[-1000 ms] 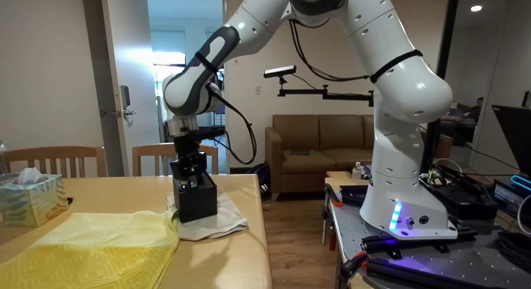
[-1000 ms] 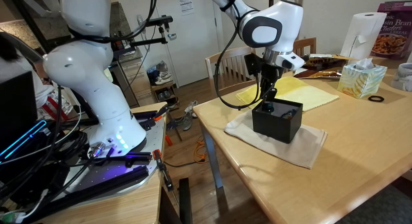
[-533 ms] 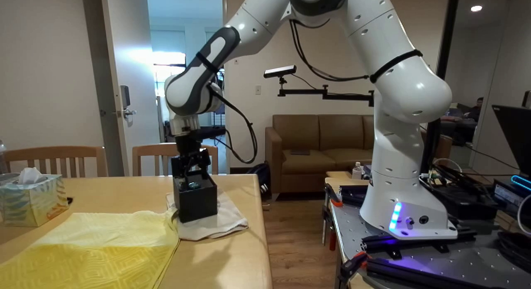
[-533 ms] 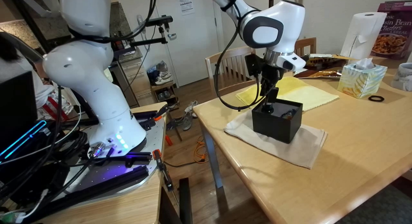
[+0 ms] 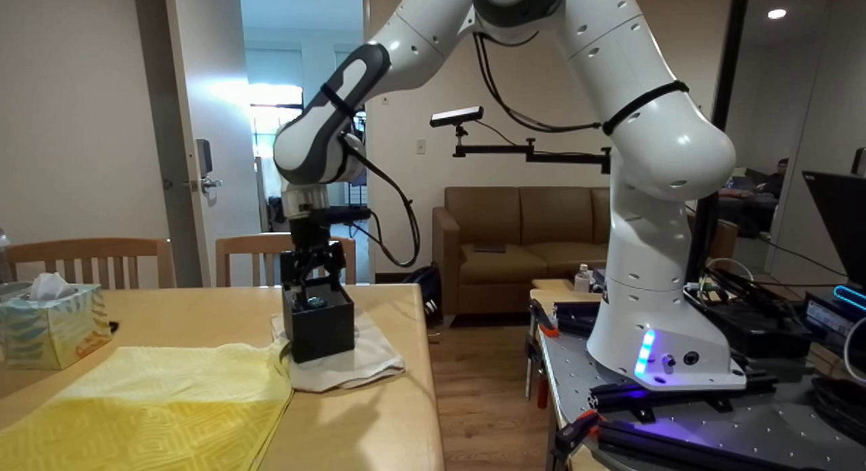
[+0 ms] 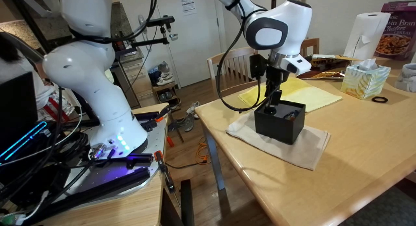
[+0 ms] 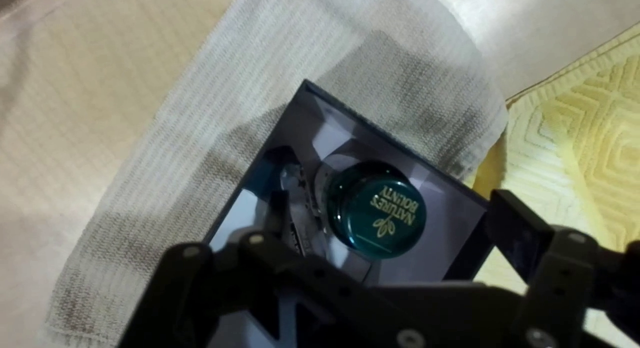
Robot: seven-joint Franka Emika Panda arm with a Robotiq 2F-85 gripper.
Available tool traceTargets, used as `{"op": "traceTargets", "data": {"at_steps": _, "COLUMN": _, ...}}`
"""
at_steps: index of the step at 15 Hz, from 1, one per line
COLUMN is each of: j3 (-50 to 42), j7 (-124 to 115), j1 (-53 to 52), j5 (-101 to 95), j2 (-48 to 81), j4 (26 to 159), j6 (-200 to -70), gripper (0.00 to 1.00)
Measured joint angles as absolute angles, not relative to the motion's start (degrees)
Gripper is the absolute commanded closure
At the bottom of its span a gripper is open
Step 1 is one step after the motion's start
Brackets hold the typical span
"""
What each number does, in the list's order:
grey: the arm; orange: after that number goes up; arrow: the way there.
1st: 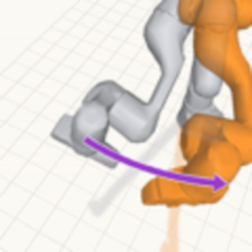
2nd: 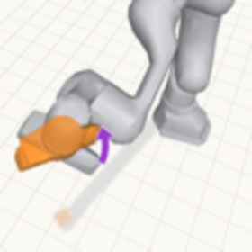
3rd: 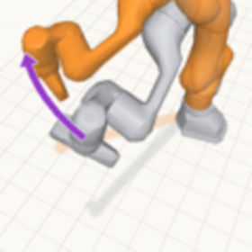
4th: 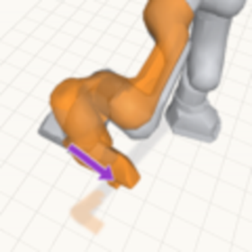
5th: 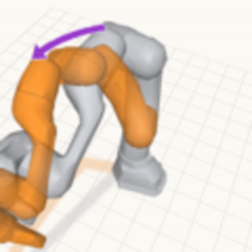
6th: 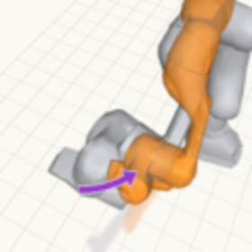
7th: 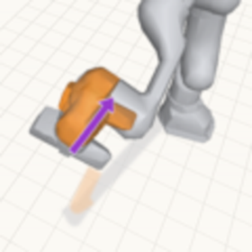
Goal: Pick up the bottle in the black box and place it on the table
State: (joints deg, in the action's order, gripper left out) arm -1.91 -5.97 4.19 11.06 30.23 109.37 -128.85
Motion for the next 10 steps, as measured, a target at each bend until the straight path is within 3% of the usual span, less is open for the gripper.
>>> {"op": "traceTargets", "data": {"at_steps": 10, "j3": -2.0, "j7": -6.2, "j1": 5.0, "j5": 15.9, "j2": 32.1, "j4": 109.4, "j6": -131.6, "gripper": 0.00}}
